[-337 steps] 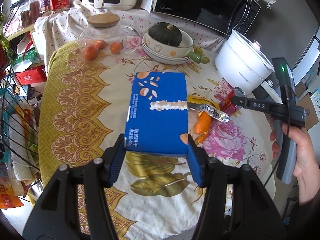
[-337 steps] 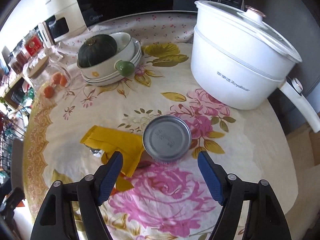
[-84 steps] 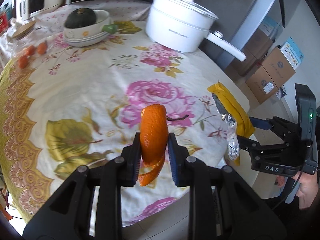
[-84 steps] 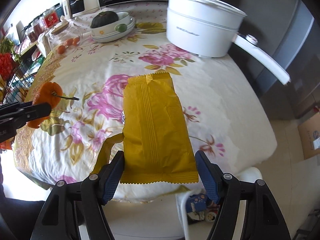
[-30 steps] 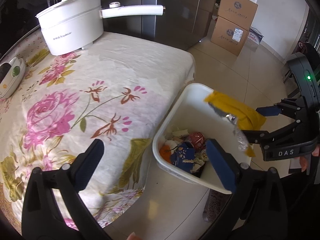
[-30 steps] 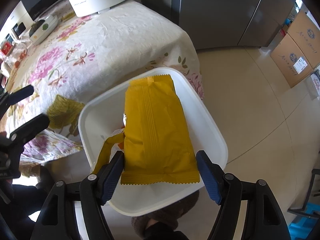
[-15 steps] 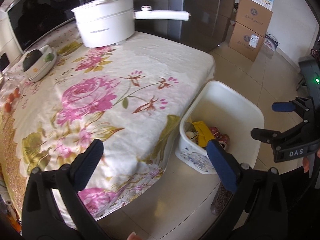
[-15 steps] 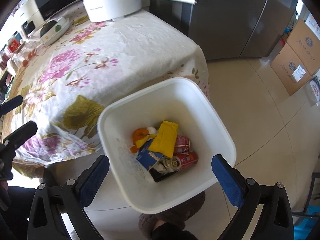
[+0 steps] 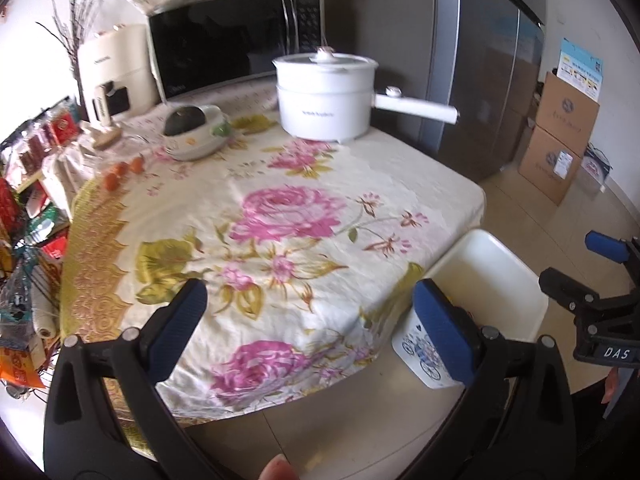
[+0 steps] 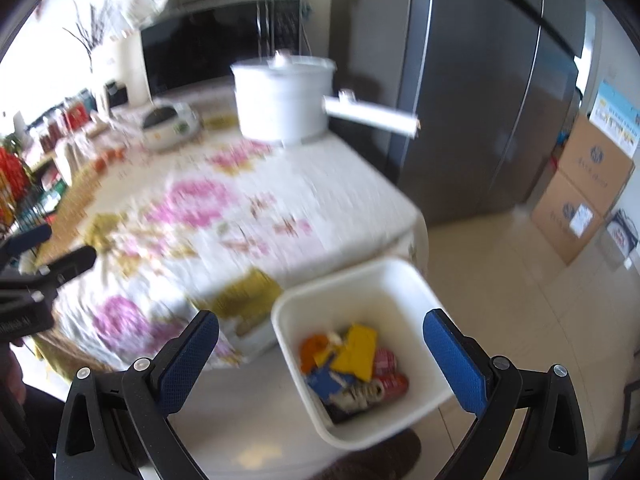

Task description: Collect trash

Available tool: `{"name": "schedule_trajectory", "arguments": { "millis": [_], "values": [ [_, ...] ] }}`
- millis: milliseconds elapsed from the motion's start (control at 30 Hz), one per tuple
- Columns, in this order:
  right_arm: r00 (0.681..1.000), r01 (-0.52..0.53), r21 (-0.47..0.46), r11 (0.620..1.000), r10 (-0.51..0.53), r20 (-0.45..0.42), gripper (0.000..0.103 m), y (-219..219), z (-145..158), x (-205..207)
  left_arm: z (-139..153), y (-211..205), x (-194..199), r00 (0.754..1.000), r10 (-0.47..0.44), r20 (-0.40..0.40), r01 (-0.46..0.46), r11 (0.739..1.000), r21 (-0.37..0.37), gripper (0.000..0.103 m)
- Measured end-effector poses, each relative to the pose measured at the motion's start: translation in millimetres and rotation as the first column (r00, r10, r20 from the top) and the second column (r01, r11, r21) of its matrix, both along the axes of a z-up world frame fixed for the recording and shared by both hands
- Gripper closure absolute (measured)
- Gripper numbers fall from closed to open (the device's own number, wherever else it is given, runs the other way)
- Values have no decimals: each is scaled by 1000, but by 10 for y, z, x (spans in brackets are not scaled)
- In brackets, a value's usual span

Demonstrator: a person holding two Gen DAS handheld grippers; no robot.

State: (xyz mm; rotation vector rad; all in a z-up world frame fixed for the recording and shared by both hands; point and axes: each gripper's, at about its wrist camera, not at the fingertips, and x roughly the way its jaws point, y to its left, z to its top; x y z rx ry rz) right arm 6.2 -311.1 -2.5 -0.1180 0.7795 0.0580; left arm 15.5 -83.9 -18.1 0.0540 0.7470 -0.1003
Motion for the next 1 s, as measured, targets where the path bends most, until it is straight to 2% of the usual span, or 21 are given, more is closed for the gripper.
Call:
{"name": "schedule_trajectory", "arguments": {
  "millis": [167,300,433,1000],
  "values": [
    [993,-5,-17,1000,7,116,0,133,180,-80,124,67,-118,996,39,77,-37,999,-31,1],
    [987,1,4,1000,-2,161,0,137,257,-92,200,53,-166,991,46,122,-42,998,-37,1],
    [985,4,14,1000,-6,172,0,114,272,-102,234,49,-192,988,48,148,-44,999,-33,1],
    [985,-4,-3,1000,4,174,0,149,252,-109,231,36,-231,988,30,153,-24,999,-42,1]
  ]
}}
